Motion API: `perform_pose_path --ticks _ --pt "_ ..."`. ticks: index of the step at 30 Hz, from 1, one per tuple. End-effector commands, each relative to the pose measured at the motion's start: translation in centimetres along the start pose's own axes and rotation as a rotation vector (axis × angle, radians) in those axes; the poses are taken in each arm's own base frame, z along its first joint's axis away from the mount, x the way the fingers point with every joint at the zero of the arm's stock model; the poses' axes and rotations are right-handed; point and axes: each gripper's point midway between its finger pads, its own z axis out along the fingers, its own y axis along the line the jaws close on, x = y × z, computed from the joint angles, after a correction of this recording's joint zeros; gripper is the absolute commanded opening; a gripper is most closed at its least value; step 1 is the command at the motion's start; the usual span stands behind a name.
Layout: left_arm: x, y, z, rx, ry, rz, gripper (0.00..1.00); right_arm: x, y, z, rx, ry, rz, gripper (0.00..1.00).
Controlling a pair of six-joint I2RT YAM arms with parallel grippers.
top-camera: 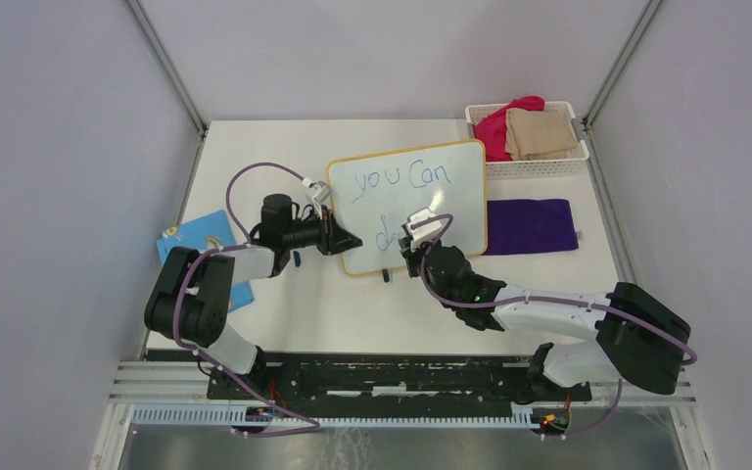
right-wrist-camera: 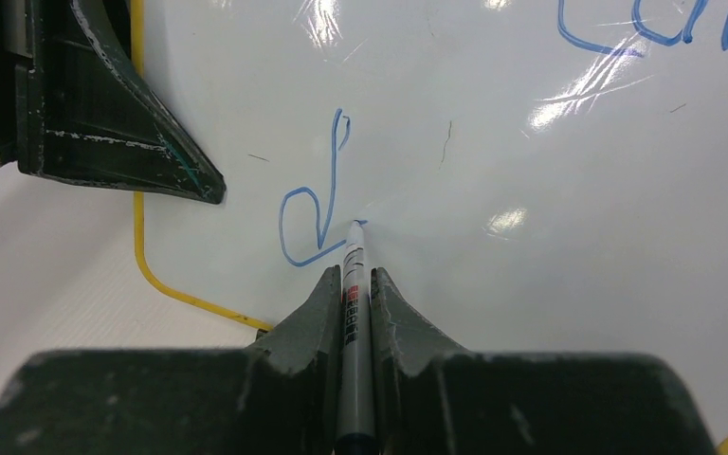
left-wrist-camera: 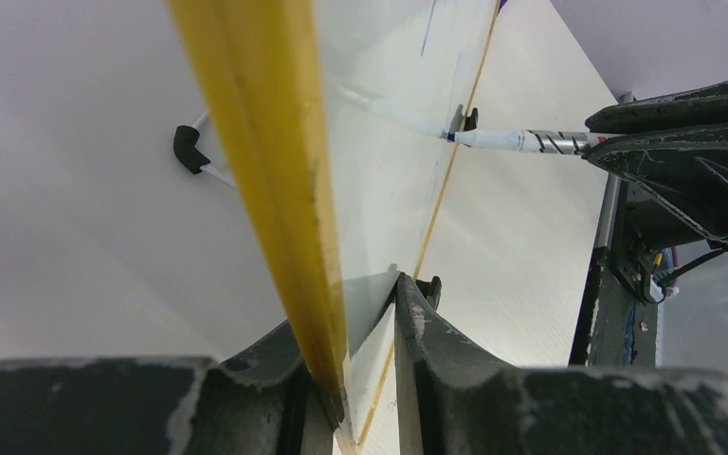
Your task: Write a sentence on the whiteboard
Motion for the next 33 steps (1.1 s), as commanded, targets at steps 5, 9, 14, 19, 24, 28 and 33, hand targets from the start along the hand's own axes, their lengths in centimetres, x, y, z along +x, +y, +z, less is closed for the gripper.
perform_pose_path --ticks 5,9,14,19,24,28,33 --pt "4.0 2.0 0.1 -0.105 0.116 -0.037 0.02 0.4 0.1 0.0 -0.012 0.002 0.023 0.0" --pt "4.1 2.0 0.1 -0.103 0.117 -0.038 0.02 1.9 -0.3 -0.5 -0.004 0.032 0.016 0.0" --pt "4.1 2.0 0.1 -0.105 0.118 -0.04 0.02 2.4 -1.5 -0.9 0.033 0.037 0.008 0.0" --pt "4.1 2.0 0.1 -0.106 0.119 -0.04 0.02 1.4 -2.7 -0.9 0.07 0.018 0.016 0.0" --pt "4.1 2.0 0.1 -0.104 0.119 -0.041 0.02 -0.2 -3.3 -0.4 0.085 -0.01 0.017 0.0" --pt "4.1 2.0 0.1 -0.103 0.12 -0.041 0.02 -1.4 -3.0 0.0 0.075 -0.027 0.015 0.0" --pt "4.2 2.0 0.1 -0.102 0.121 -0.041 0.02 -2.0 -2.4 0.5 0.055 -0.034 0.018 0.0"
